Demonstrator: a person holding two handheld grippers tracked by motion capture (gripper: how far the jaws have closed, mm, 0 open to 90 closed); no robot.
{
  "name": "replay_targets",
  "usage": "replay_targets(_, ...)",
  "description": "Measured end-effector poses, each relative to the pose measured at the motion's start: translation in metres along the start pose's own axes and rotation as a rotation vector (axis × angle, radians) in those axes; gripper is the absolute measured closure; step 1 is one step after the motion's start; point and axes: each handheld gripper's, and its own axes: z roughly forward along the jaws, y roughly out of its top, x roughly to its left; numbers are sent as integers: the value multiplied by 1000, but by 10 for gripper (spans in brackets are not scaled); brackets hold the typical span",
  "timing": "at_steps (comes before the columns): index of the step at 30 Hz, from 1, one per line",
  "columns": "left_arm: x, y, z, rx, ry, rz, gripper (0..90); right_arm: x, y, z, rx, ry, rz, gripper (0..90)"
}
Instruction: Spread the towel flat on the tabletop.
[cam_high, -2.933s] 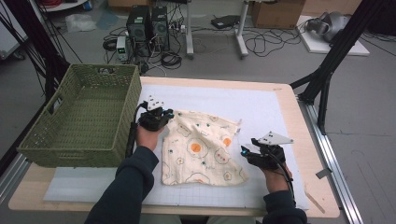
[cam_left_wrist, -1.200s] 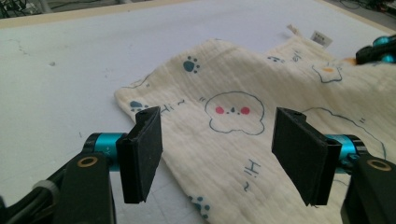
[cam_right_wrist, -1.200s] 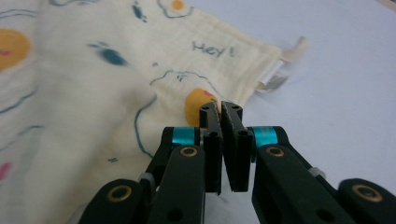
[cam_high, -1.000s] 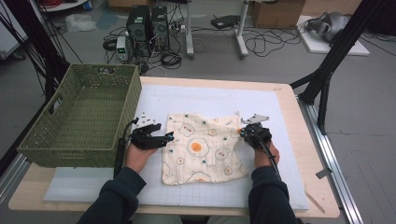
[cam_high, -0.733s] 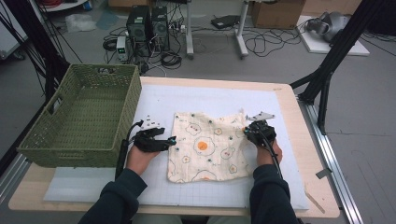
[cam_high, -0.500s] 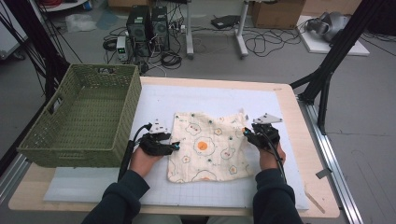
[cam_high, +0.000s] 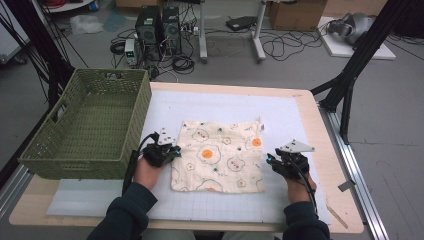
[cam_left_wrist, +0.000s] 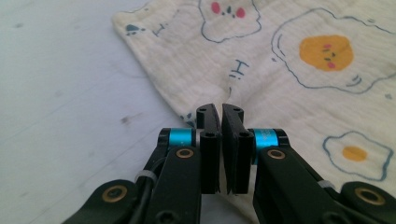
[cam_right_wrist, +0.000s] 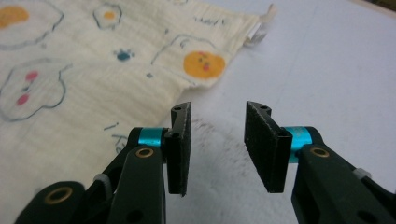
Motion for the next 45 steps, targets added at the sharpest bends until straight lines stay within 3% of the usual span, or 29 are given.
replay_targets(4,5,-9,-3,-23,-11,-39,827,12,-4,3,5,81,23,585)
replay_targets(10,7,-11,-4,-48,-16,-96,531,30,0,10,21,191,10,577)
replay_targets(13,6,-11,-5,-48,-32,-95,509,38,-2,16,73,194,-37,596)
replay_targets(16,4,-11,-5,-27,-53,-84,532,38,-2,16,80,219,-39,742)
replay_targets(18,1,-12,-2,-3,-65,-62,625,40,-2,15,86,246,-33,853)
replay_targets(19,0,-12,-3,-1,-51,-38,678,41,-1,15,90,248,-33,862)
replay_targets(21,-2,-12,-5,6,-58,-28,839,40,-1,14,100,246,-34,869)
replay_targets(22,-3,-13,-6,5,-54,-26,866,40,-1,13,103,244,-39,871)
replay_targets(26,-6,-16,-11,11,-66,-41,877,39,-4,4,139,228,-70,873)
replay_targets(31,-14,-15,-16,38,-121,-52,871,37,-14,-13,167,227,-85,873)
replay_targets(34,-16,-11,-16,29,-98,-51,780,36,-16,-20,183,237,-70,837)
replay_targets(37,-11,-6,-13,-31,-69,-94,587,29,-15,-21,134,224,-32,701)
replay_targets(38,-10,-5,-13,-45,-62,-100,562,27,-13,-22,109,214,-23,651)
replay_targets(45,10,16,-1,-145,-26,-161,509,14,7,-11,20,155,-2,554)
